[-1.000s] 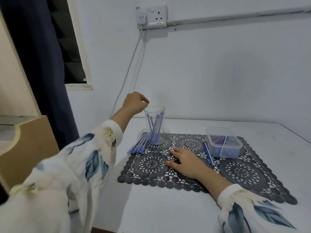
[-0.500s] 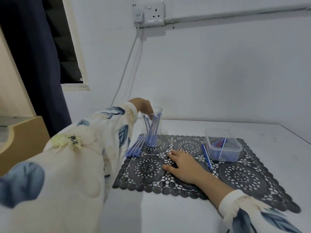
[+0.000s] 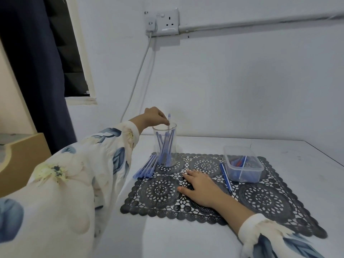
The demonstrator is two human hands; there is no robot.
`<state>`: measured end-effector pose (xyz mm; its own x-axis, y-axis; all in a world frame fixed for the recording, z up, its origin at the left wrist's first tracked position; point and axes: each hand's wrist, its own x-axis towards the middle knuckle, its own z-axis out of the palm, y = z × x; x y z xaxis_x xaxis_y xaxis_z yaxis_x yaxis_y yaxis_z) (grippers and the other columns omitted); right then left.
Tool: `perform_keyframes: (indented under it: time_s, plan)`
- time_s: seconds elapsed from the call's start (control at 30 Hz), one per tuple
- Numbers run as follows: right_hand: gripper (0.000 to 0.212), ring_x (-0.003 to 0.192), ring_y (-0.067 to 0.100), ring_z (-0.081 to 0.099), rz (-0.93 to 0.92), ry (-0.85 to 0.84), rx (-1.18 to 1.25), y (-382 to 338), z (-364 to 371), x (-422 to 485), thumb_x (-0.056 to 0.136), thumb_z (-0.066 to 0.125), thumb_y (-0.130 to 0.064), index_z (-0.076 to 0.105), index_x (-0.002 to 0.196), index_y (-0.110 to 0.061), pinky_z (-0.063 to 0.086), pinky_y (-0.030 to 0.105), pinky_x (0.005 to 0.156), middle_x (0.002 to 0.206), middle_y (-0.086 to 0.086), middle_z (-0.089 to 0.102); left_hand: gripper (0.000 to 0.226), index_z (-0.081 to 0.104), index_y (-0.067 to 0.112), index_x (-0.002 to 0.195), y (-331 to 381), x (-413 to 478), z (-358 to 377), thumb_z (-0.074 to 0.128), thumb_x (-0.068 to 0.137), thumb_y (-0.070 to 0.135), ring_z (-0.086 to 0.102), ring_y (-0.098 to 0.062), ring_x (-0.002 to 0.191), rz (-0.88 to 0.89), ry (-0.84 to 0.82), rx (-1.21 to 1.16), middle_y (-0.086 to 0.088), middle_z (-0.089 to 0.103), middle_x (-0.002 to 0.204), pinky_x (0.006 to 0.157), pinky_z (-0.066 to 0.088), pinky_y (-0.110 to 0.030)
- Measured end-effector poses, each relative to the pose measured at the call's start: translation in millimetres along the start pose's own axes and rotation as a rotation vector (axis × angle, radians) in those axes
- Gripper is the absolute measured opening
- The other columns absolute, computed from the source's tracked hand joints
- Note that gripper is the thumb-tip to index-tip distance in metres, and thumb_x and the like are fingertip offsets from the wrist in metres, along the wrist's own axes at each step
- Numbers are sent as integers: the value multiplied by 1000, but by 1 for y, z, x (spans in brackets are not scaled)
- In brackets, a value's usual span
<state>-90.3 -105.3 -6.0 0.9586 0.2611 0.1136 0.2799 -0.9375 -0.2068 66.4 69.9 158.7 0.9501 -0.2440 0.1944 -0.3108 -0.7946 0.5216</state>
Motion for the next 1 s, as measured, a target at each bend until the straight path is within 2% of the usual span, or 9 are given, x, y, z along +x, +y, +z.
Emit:
perform_keyframes:
  time_s: [0.17,0.23,0.3,0.33,0.5,0.57,0.73,0.87,1.0]
  plan:
    - [69,141,20,16,9,-1,17,-2,-2,-2,90,36,-61,28,146,-21,12,41,115,154,2,21,7,69,27,63,1,-9,-9,75,66,28,41,-19,123,49,134,-132,-8,56,115,99,38,-33]
    - [69,141,20,16,14,2,18,-2,-3,-4,90,36,-61,28,146,-21,12,41,115,154,2,21,8,67,22,62,8,-17,-15,73,67,24,56,-17,96,84,212,-252,-3,61,90,83,46,-27]
    - [68,141,19,17,14,12,18,-4,-3,-5,90,36,-60,29,145,-22,13,40,115,154,2,22,10,64,16,65,19,-27,-23,71,72,18,50,-9,60,120,281,-366,6,55,64,62,40,-19]
    - [67,141,19,18,12,18,21,-4,-3,-6,91,37,-60,30,145,-22,13,40,115,153,2,22,11,64,16,65,25,-30,-28,71,73,17,48,-6,55,139,320,-410,8,55,61,60,38,-18]
    - [60,137,20,27,-2,89,38,-8,-5,-12,92,41,-55,37,142,-22,22,36,113,150,3,30,7,65,13,67,45,-57,-55,71,71,12,68,-21,81,251,446,-616,-10,69,79,81,52,-30]
    - [53,132,18,34,-15,157,43,-10,-7,-13,93,42,-50,42,138,-23,29,34,109,146,1,37,5,63,9,74,53,-72,-59,68,74,6,71,-21,81,300,439,-690,-11,72,80,84,54,-30]
    - [39,118,14,48,-61,311,58,-13,-13,-18,95,44,-38,49,131,-24,40,31,98,133,-3,50,14,62,9,85,59,-116,-34,58,81,-4,68,-19,68,327,345,-680,-12,69,75,71,55,-24]
    - [35,106,10,54,-73,428,113,-13,-17,-25,94,48,-34,53,128,-26,44,25,88,125,-6,54,16,65,23,96,40,-138,9,60,88,9,61,-14,63,333,262,-480,-6,67,83,60,49,-20]
    - [32,94,12,59,-89,592,150,-15,-21,-28,93,51,-26,57,124,-22,47,26,78,115,-3,61,20,69,25,107,20,-152,57,61,89,20,49,-9,64,323,246,-333,6,62,81,61,44,-22]
